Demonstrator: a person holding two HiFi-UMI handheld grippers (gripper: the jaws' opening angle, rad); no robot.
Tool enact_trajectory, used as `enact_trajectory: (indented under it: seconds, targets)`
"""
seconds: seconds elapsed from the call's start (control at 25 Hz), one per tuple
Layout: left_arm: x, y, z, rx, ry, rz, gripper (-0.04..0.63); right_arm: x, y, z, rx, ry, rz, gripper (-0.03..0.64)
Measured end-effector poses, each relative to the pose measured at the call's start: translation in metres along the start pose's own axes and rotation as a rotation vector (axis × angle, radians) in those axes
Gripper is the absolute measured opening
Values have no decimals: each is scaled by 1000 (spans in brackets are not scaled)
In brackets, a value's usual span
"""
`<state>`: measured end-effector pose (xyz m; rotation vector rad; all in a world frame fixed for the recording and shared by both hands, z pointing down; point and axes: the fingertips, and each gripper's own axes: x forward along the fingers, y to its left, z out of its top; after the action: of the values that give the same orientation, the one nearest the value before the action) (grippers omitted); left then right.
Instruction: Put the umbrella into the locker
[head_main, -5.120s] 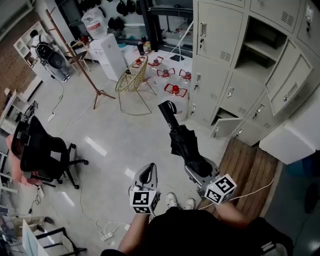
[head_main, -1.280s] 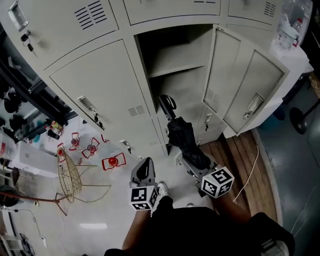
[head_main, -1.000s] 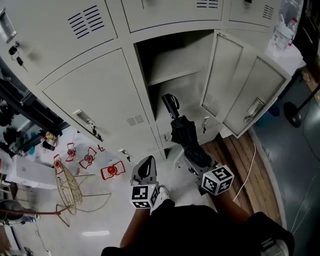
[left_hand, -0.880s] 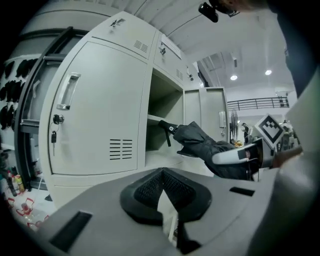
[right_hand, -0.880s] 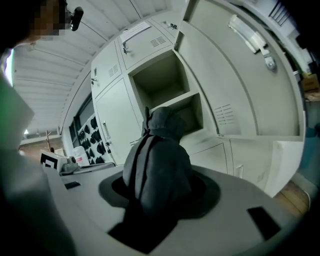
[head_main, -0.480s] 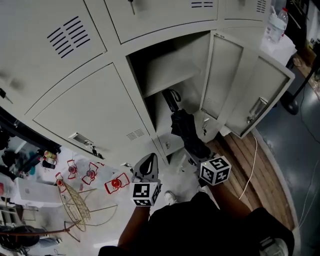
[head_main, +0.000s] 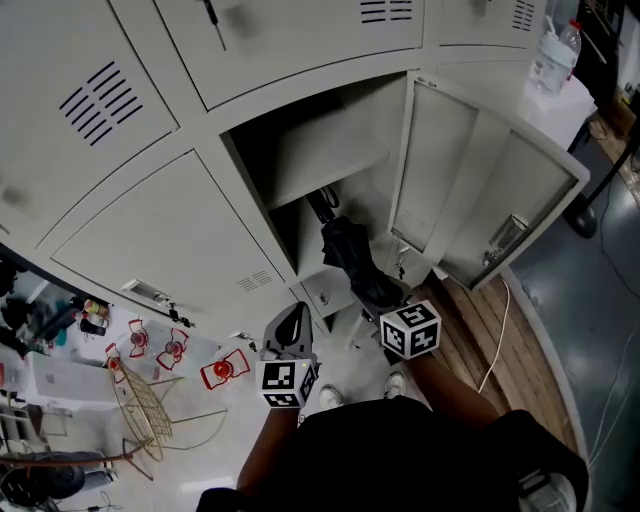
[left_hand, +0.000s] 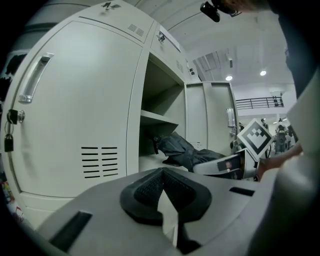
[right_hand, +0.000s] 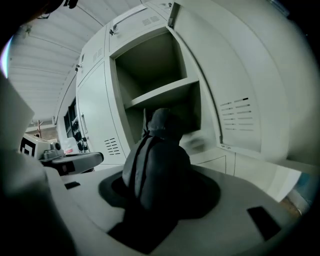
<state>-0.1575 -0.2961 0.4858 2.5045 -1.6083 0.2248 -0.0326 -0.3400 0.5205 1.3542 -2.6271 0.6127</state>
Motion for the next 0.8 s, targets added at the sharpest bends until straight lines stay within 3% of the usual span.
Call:
enact_trajectory:
  seconds: [0.44,0.8]
  targets:
    - [3,14,1,-21,-5,62,-3,48,-7,12,-34,51,14,213]
    - [8,28,2,-30,-20,90,-3,79,-19,26,-88,79,-24,213]
